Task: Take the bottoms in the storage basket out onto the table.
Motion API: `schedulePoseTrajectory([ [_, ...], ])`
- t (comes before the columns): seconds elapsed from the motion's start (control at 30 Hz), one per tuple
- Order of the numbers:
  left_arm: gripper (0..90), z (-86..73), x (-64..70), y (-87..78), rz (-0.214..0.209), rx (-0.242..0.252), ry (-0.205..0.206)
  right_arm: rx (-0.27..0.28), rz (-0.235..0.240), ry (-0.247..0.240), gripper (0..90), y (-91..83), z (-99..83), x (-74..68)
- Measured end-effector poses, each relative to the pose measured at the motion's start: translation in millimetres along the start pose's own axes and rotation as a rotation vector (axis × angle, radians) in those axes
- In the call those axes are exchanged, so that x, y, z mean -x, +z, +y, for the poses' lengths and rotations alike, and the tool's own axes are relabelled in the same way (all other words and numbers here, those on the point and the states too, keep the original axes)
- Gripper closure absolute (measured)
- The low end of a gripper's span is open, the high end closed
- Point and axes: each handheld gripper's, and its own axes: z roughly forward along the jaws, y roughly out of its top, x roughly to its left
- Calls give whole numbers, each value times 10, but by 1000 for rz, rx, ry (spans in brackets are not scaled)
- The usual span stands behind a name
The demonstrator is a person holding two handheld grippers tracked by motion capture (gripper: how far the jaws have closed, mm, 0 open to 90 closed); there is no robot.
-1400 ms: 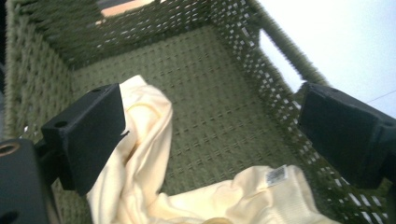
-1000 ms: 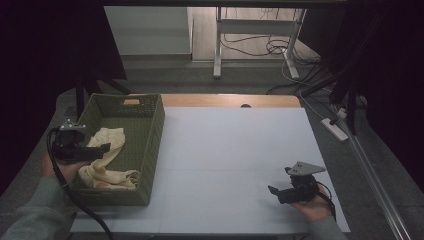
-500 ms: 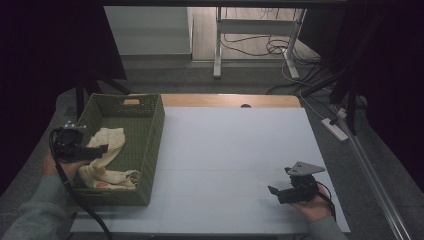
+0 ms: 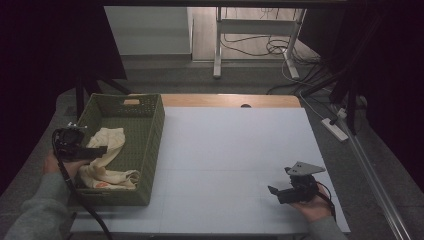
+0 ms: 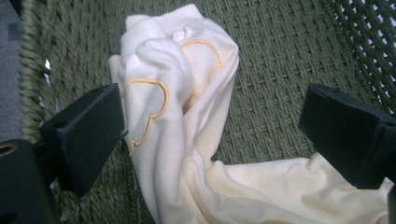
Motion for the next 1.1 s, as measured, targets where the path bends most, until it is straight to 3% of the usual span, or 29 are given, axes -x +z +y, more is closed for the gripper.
schedulePoseTrajectory([
  [0.37, 71, -15, -27, 96, -1, -45, -10, -4, 1, -8, 82, 5, -1, -2],
  [0.67, 72, -20, -42, 152, 23, -78, -19, -6, 0, -10, 82, 5, -1, -2],
  [1.0, 78, -19, -14, 197, 50, -108, -1, -13, 3, -12, 82, 12, -3, -5],
  [1.1, 80, -14, 0, 229, 64, -138, 8, -16, 4, -11, 82, 16, -4, -5],
])
